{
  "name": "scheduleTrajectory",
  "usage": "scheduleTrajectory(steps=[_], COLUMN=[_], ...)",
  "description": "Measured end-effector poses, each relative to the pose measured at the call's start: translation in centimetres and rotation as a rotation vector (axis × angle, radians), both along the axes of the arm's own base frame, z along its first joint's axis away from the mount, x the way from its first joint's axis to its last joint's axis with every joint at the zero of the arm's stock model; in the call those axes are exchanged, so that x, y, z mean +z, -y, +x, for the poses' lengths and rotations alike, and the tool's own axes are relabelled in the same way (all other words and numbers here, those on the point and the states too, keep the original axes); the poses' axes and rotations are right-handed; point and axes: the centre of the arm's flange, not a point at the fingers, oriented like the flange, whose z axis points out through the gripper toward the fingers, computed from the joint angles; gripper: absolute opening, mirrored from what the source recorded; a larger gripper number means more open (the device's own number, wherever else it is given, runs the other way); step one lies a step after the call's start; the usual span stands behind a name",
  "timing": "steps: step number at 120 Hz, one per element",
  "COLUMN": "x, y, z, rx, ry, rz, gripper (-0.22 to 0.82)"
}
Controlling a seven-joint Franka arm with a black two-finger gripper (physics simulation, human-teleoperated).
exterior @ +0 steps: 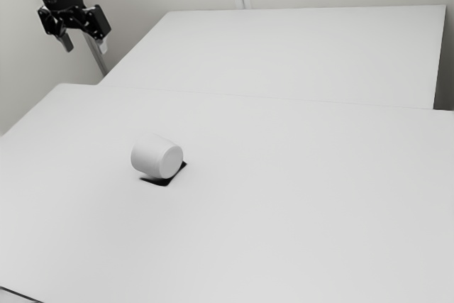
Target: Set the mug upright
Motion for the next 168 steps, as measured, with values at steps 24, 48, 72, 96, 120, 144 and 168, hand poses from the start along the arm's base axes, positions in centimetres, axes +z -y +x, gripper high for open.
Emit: scheduleTrajectory(steps=[24, 48, 72, 96, 120, 144, 168], x=[-0.1, 0.6, -3.9, -14.1, -22.0, -29.4, -34.0], y=[-0.3, -1.2, -1.5, -7.3, -17.1, -20.6, -21.5], z=[0.0, -0.6, 0.8, 3.9, 1.9, 2.5, 3.6], rx=[0.008, 0.029, 0.036, 0.09, 0.218, 0.177, 0.037], ry=[-0.001, 0.016, 0.0, -0.035, 0.005, 0.092, 0.132], rz=[-0.007, -0.018, -0.152, -0.348, -0.573, -0.775, -0.828], gripper=[0.6, 0.6, 0.6, 0.6, 0.6, 0.6, 0.6])
